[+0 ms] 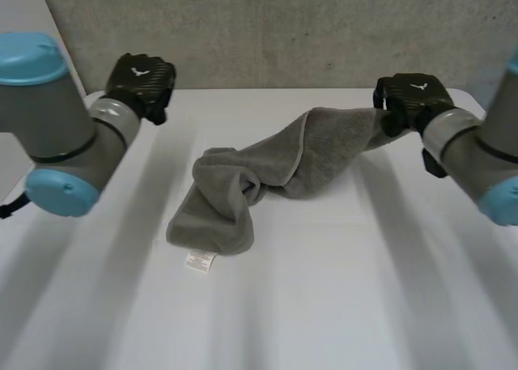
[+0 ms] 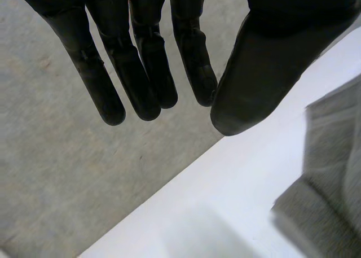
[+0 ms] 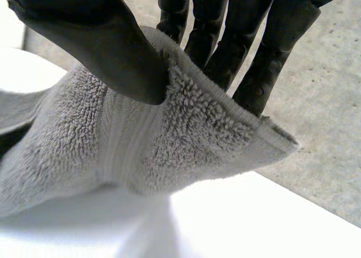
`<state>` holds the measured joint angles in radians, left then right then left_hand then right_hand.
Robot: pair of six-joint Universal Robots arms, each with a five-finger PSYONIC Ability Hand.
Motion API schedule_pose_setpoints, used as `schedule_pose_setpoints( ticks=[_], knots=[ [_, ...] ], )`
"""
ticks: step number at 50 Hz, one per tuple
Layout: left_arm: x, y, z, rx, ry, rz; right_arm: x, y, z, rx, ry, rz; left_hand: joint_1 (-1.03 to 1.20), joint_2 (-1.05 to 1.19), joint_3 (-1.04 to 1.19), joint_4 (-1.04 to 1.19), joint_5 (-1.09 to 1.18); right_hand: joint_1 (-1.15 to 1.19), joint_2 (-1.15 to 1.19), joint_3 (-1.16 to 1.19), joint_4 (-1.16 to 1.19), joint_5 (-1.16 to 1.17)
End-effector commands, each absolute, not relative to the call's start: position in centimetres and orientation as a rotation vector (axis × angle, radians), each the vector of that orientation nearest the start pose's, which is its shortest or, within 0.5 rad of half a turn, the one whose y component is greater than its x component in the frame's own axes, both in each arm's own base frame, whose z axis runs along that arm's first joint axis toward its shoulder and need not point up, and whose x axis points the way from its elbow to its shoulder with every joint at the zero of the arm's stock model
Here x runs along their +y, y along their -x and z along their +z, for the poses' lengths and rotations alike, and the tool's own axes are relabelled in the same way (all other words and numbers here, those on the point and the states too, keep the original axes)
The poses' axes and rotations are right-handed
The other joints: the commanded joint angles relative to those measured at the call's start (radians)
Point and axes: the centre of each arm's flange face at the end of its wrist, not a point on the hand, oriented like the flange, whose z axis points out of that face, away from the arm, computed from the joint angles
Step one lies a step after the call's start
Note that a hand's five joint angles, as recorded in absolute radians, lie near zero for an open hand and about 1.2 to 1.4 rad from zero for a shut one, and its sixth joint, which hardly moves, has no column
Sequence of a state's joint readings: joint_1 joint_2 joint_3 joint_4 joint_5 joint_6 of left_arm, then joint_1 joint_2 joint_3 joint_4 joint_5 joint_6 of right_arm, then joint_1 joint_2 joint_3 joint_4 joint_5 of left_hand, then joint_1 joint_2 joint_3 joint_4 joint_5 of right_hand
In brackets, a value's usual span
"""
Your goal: Fold the towel.
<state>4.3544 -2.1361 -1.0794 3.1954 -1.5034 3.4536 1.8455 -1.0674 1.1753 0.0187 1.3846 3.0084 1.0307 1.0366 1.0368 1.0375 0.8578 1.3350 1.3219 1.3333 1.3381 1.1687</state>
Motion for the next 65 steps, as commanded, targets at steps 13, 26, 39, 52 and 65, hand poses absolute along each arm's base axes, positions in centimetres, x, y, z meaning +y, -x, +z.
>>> schedule_pose_setpoints(
  ticks=[13,26,39,52,65],
  knots=[
    [-30.5,27.4,20.6,2.62,-0.828,-2.101,-29.7,-23.2,20.1,2.183,0.98,-1.792,-0.656,-0.662,-0.662,-0.662,-0.657,0.061,0.074,0.063,0.058,0.053],
    [-23.1,31.7,20.8,2.767,-0.962,-2.189,-30.2,-21.4,18.0,2.223,0.935,-1.838,-0.747,-0.753,-0.753,-0.753,-0.748,0.061,0.074,0.063,0.058,0.053],
    [-24.8,35.1,16.7,2.613,-1.014,-2.258,-30.1,-21.1,17.1,2.235,0.932,-1.826,-0.72,-0.726,-0.726,-0.727,-0.722,0.061,0.074,0.063,0.058,0.053],
    [-27.7,36.9,14.4,2.388,-1.057,-2.219,-30.0,-20.9,16.6,2.241,0.933,-1.826,-0.548,-0.554,-0.554,-0.554,-0.549,0.061,0.074,0.063,0.058,0.053],
    [-28.9,36.8,14.3,2.302,-1.048,-2.204,-29.8,-21.1,15.9,2.25,1.002,-1.827,-0.022,-0.028,-0.029,-0.029,-0.024,0.061,0.074,0.063,0.058,0.053]
  ],
)
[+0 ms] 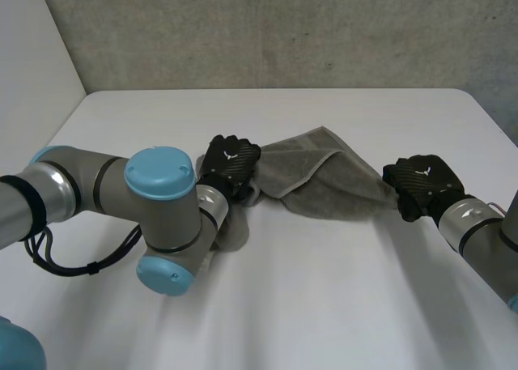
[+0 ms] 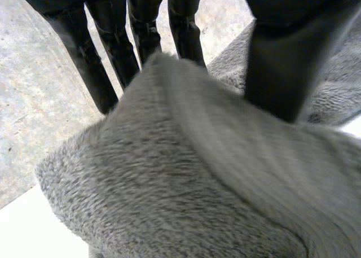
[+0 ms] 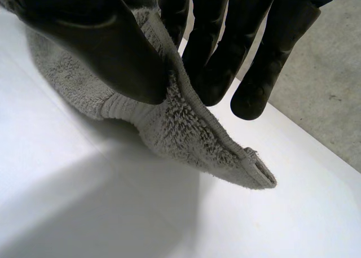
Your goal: Fold the towel.
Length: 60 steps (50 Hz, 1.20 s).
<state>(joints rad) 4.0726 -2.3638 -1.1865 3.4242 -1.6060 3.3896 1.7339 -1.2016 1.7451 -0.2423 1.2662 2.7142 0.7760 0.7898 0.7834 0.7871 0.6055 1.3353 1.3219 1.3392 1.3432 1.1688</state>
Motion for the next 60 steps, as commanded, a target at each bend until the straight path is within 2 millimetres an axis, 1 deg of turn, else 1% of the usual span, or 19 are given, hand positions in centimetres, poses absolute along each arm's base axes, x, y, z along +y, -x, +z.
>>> schedule_pose_setpoints(
  ticks=[1,4,9,10,12,15,20,21,25,28,35,37,41,43,46,48,52,54,60],
  knots=[
    [-29.0,36.4,14.4,2.303,-1.04,-2.197,-29.8,-21.1,15.8,2.253,1.002,-1.823,0.277,0.263,0.269,0.266,0.273,0.061,0.074,0.057,0.053,0.053],
    [-29.3,36.2,14.7,2.302,-1.027,-2.199,-29.8,-21.1,15.7,2.254,1.002,-1.821,0.28,0.266,0.273,0.269,0.276,0.061,0.074,0.057,0.053,0.053],
    [-30.6,33.1,17.0,2.28,-0.925,-2.198,-29.9,-21.0,15.8,2.253,0.999,-1.828,0.28,0.266,0.273,0.269,0.276,0.061,0.074,0.057,0.053,0.053],
    [-30.6,33.1,17.0,2.28,-0.924,-2.198,-29.9,-21.0,15.8,2.253,0.999,-1.828,0.28,0.266,0.273,0.269,0.276,0.061,0.074,0.057,0.053,0.053],
    [-31.7,31.4,18.0,2.267,-0.865,-2.202,-30.0,-20.9,15.9,2.255,0.995,-1.834,0.277,0.263,0.27,0.266,0.273,0.061,0.074,0.057,0.053,0.053],
    [-32.3,30.4,18.4,2.259,-0.828,-2.199,-30.1,-20.9,16.0,2.254,0.993,-1.838,0.274,0.26,0.267,0.263,0.27,0.061,0.074,0.057,0.053,0.053],
    [-34.3,26.9,19.9,2.235,-0.73,-2.197,-30.2,-20.8,16.2,2.251,0.987,-1.852,0.26,0.246,0.252,0.248,0.256,0.061,0.074,0.057,0.053,0.053],
    [-34.3,26.9,19.9,2.235,-0.729,-2.197,-30.2,-20.8,16.2,2.251,0.987,-1.852,0.26,0.246,0.252,0.248,0.256,0.061,0.074,0.057,0.053,0.053],
    [-35.6,24.6,21.2,2.231,-0.735,-2.231,-30.1,-20.8,16.3,2.25,0.984,-1.85,0.245,0.231,0.238,0.234,0.241,0.061,0.074,0.057,0.053,0.053],
    [-35.7,24.0,21.0,2.269,-0.79,-2.228,-30.0,-20.9,16.2,2.248,0.979,-1.838,0.222,0.208,0.214,0.21,0.217,0.061,0.074,0.057,0.053,0.053],
    [-35.4,22.7,20.1,2.394,-0.87,-2.153,-29.7,-20.9,16.2,2.244,0.981,-1.833,0.151,0.137,0.144,0.14,0.147,0.061,0.074,0.057,0.053,0.053],
    [-35.6,21.8,19.1,2.451,-0.877,-2.101,-29.5,-20.9,16.3,2.242,0.983,-1.83,0.072,0.058,0.065,0.061,0.068,0.061,0.074,0.057,0.053,0.053],
    [-35.4,21.3,18.0,2.502,-0.901,-2.065,-29.3,-21.0,16.3,2.24,0.987,-1.821,0.057,0.043,0.05,0.046,0.053,0.061,0.074,0.057,0.053,0.053],
    [-35.3,20.5,17.1,2.568,-0.921,-2.034,-29.2,-21.1,16.4,2.233,0.994,-1.827,0.095,0.081,0.088,0.084,0.091,0.061,0.074,0.057,0.053,0.053],
    [-35.1,19.9,16.9,2.608,-0.93,-2.017,-29.2,-21.1,16.6,2.229,0.994,-1.833,0.139,0.125,0.132,0.128,0.135,0.061,0.074,0.057,0.053,0.053],
    [-34.3,19.3,16.8,2.715,-0.973,-1.977,-29.3,-20.9,16.8,2.229,0.989,-1.843,0.274,0.26,0.266,0.262,0.27,0.061,0.074,0.057,0.053,0.053],
    [-32.8,19.6,17.5,2.826,-1.04,-1.941,-29.4,-20.9,16.8,2.229,0.99,-1.846,0.389,0.375,0.381,0.378,0.385,0.061,0.074,0.057,0.053,0.053],
    [-31.3,20.0,19.2,2.894,-1.099,-1.935,-29.5,-20.8,16.8,2.23,0.992,-1.848,0.619,0.606,0.612,0.608,0.615,0.061,0.074,0.057,0.053,0.053],
    [-29.7,20.6,20.9,2.878,-1.146,-1.963,-29.4,-21.0,16.8,2.225,1.0,-1.848,0.62,0.606,0.613,0.609,0.616,0.061,0.074,0.057,0.053,0.053]
  ],
)
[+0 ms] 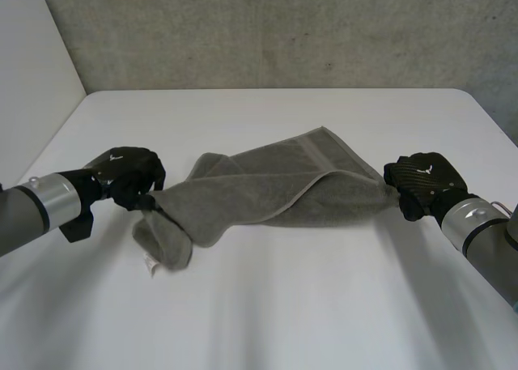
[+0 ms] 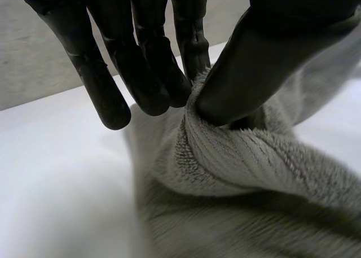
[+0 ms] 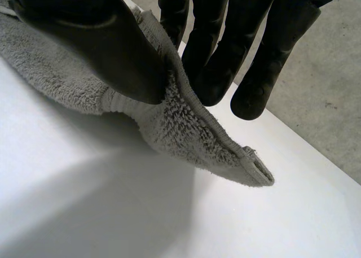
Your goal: Fold the towel.
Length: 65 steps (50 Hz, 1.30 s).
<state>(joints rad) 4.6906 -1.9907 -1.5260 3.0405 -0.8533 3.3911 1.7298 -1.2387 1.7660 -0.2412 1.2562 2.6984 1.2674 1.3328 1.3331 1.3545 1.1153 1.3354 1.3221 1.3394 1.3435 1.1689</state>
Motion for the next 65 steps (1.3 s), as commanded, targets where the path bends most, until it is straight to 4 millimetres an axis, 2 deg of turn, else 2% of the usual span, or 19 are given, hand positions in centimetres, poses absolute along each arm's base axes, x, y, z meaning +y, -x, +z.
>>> schedule_pose_setpoints(
  ticks=[1,3,5,7,12,14,17,22,28,31,33,36,41,47,51,55,60,63,65],
  knots=[
    [-29.7,20.6,20.9,2.878,-1.146,-1.963,-29.4,-21.0,16.8,2.225,1.0,-1.848,0.129,0.063,0.063,0.042,0.106,0.061,0.074,0.057,0.053,0.053],
    [-29.7,20.6,21.1,2.867,-1.146,-1.973,-29.3,-21.0,16.7,2.226,1.002,-1.843,0.056,-0.01,-0.01,-0.031,0.033,0.061,0.074,0.057,0.053,0.053],
    [-30.1,20.4,21.0,2.852,-1.109,-1.961,-29.2,-21.1,16.7,2.226,1.003,-1.84,-0.31,-0.375,-0.375,-0.397,-0.332,0.061,0.074,0.057,0.053,0.053],
    [-30.5,20.2,20.8,2.829,-1.066,-1.951,-29.2,-21.1,16.7,2.225,1.005,-1.84,-0.349,-0.414,-0.415,-0.436,-0.371,0.061,0.074,0.057,0.053,0.053],
    [-32.7,19.4,20.0,2.73,-0.901,-1.926,-29.2,-21.0,16.7,2.226,1.002,-1.843,-0.261,-0.327,-0.327,-0.348,-0.284,0.061,0.074,0.057,0.053,0.053],
    [-33.4,19.4,19.6,2.73,-0.87,-1.9,-29.3,-21.0,16.7,2.227,1.0,-1.846,-0.01,-0.075,-0.076,-0.097,-0.032,0.061,0.074,0.057,0.053,0.053],
    [-33.0,20.1,19.8,2.774,-0.912,-1.895,-29.3,-20.9,16.7,2.23,0.998,-1.847,0.128,0.063,0.063,0.041,0.106,0.061,0.074,0.057,0.053,0.053],
    [-32.1,21.1,20.6,2.809,-0.999,-1.926,-29.4,-20.9,16.7,2.23,0.997,-1.849,0.129,0.063,0.063,0.042,0.106,0.061,0.074,0.057,0.053,0.053],
    [-33.9,20.9,22.3,2.683,-0.918,-2.017,-29.4,-20.9,16.7,2.228,0.998,-1.849,0.071,0.005,0.005,-0.017,0.048,0.061,0.074,0.057,0.053,0.053],
    [-35.6,20.3,22.3,2.608,-0.812,-2.021,-29.2,-21.0,16.7,2.229,1.0,-1.844,-0.109,-0.174,-0.174,-0.196,-0.131,0.061,0.074,0.057,0.053,0.053],
    [-36.6,20.0,21.4,2.619,-0.746,-1.978,-29.1,-21.1,16.6,2.228,1.007,-1.839,-0.558,-0.624,-0.624,-0.645,-0.581,0.061,0.074,0.057,0.053,0.053],
    [-36.4,20.1,21.3,2.63,-0.75,-1.97,-29.1,-21.1,16.6,2.228,1.007,-1.839,-0.713,-0.779,-0.779,-0.8,-0.736,0.061,0.074,0.057,0.053,0.053],
    [-33.8,21.8,22.1,2.637,-0.83,-1.988,-29.1,-21.0,16.5,2.232,1.004,-1.838,-1.015,-1.081,-1.081,-1.102,-1.038,0.061,0.074,0.057,0.053,0.053],
    [-31.1,22.7,23.8,2.612,-0.852,-2.065,-29.1,-21.0,16.6,2.231,1.003,-1.843,-1.016,-1.081,-1.081,-1.103,-1.038,0.061,0.074,0.057,0.053,0.053],
    [-27.3,24.2,24.3,2.596,-0.918,-2.147,-29.1,-21.1,16.6,2.229,1.006,-1.843,-0.986,-1.052,-1.052,-1.074,-1.009,0.061,0.074,0.057,0.053,0.053],
    [-24.9,25.1,23.3,2.599,-0.994,-2.15,-29.1,-21.1,16.6,2.229,1.006,-1.843,-0.972,-1.037,-1.037,-1.059,-0.994,0.061,0.074,0.057,0.053,0.053],
    [-21.6,26.7,20.5,2.624,-1.089,-2.112,-29.1,-21.1,16.6,2.229,1.006,-1.843,-0.811,-0.876,-0.876,-0.898,-0.833,0.061,0.074,0.057,0.053,0.053],
    [-21.3,26.9,20.0,2.623,-1.085,-2.098,-29.1,-21.1,16.6,2.229,1.006,-1.843,-0.763,-0.829,-0.829,-0.85,-0.786,0.061,0.074,0.057,0.053,0.053],
    [-21.2,27.0,18.3,2.637,-1.071,-2.031,-29.1,-21.1,16.6,2.229,1.006,-1.843,-0.646,-0.712,-0.712,-0.734,-0.669,0.061,0.074,0.057,0.053,0.053]
  ],
)
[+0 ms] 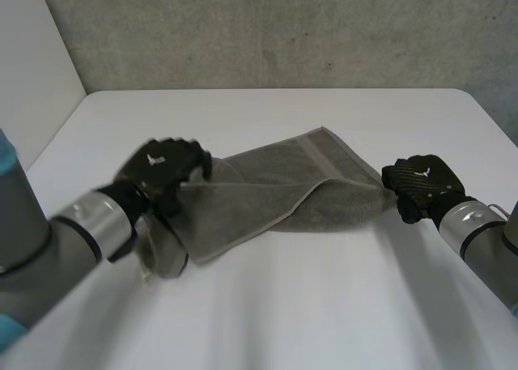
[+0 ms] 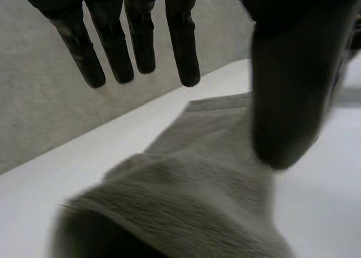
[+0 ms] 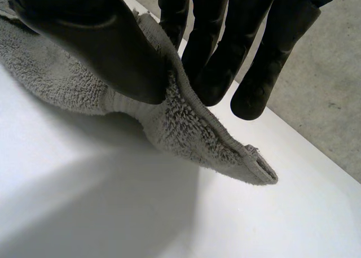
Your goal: Fold the towel.
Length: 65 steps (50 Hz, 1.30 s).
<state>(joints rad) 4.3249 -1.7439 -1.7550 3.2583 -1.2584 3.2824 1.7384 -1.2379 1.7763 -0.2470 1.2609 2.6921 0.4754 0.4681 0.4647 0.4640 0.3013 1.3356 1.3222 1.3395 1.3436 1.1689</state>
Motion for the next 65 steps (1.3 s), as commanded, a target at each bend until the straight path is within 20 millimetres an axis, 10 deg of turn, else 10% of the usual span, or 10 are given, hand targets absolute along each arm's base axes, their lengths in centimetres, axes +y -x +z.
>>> schedule_pose_setpoints(
  ticks=[1,13,65],
  knots=[
    [-21.2,27.0,18.3,2.637,-1.071,-2.03,-29.1,-21.1,16.6,2.229,1.006,-1.843,0.146,0.153,0.157,0.158,0.146,0.061,0.074,0.057,0.053,0.053],
    [-20.9,28.1,14.1,2.598,-1.205,-1.847,-29.0,-21.1,16.5,2.229,1.009,-1.838,0.193,0.201,0.204,0.205,0.193,0.061,0.074,0.057,0.053,0.053],
    [-26.0,29.6,11.6,2.333,-1.115,-1.975,-28.7,-21.2,16.2,2.234,1.014,-1.823,0.193,0.2,0.204,0.205,0.193,0.061,0.074,0.057,0.053,0.053]
  ],
)
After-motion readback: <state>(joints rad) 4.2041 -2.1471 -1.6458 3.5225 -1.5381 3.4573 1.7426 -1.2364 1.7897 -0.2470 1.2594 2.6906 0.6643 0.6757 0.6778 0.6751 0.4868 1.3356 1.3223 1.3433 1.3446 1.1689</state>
